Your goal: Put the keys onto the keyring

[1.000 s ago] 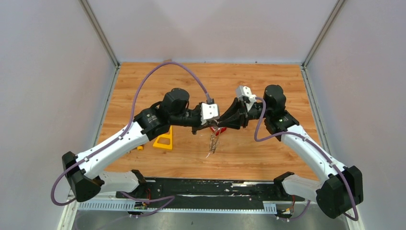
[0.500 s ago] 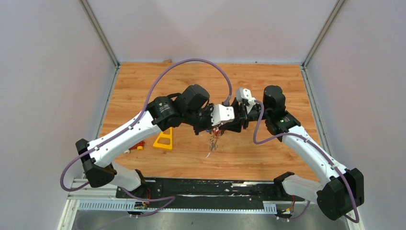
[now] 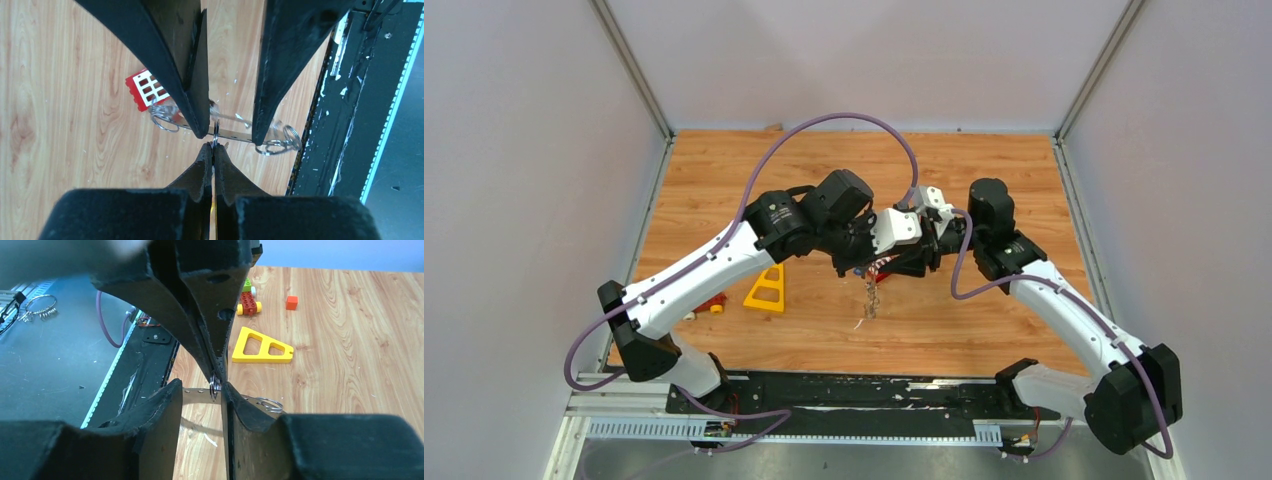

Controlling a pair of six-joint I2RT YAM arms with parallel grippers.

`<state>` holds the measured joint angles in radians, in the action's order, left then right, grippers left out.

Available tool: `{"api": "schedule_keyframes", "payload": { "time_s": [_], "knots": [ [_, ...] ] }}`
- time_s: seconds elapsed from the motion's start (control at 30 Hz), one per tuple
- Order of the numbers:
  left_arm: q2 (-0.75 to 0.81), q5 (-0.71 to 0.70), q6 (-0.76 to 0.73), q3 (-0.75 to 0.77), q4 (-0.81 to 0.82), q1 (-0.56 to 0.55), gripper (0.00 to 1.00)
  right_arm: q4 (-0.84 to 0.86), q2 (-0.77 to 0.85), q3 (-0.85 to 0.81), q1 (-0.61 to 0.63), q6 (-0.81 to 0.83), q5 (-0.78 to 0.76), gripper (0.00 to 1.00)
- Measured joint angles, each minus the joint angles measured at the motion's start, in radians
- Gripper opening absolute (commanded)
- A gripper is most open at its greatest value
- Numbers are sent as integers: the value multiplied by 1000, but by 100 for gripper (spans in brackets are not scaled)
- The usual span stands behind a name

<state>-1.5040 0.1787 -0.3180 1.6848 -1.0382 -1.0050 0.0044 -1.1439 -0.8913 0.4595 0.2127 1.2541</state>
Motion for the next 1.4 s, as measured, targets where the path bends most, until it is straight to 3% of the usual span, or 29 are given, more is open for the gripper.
{"api": "schedule_keyframes", "payload": {
  "time_s": [0.3,0.53,0.7,0.93,1.03,1.23,1.4],
  "knots": [
    [-3,21,19,6,-2,-2,0,16,-15,0,4,-20,-6,21],
    [-3,27,24,6,-2,-2,0,34,-15,0,5,-45,-6,0],
    [-3,29,25,6,1,-1,1,45,-15,0,5,-57,-12,0],
    [76,69,-2,-99,97,20,45,91,-6,6,-3,-118,-30,0],
    [166,96,-32,-204,171,40,53,131,6,9,-5,-161,-31,0],
    [344,105,-130,-405,343,63,56,212,13,11,-9,-241,-22,0],
    [369,129,-195,-443,454,63,54,241,14,21,-9,-269,-21,0]
  ]
}}
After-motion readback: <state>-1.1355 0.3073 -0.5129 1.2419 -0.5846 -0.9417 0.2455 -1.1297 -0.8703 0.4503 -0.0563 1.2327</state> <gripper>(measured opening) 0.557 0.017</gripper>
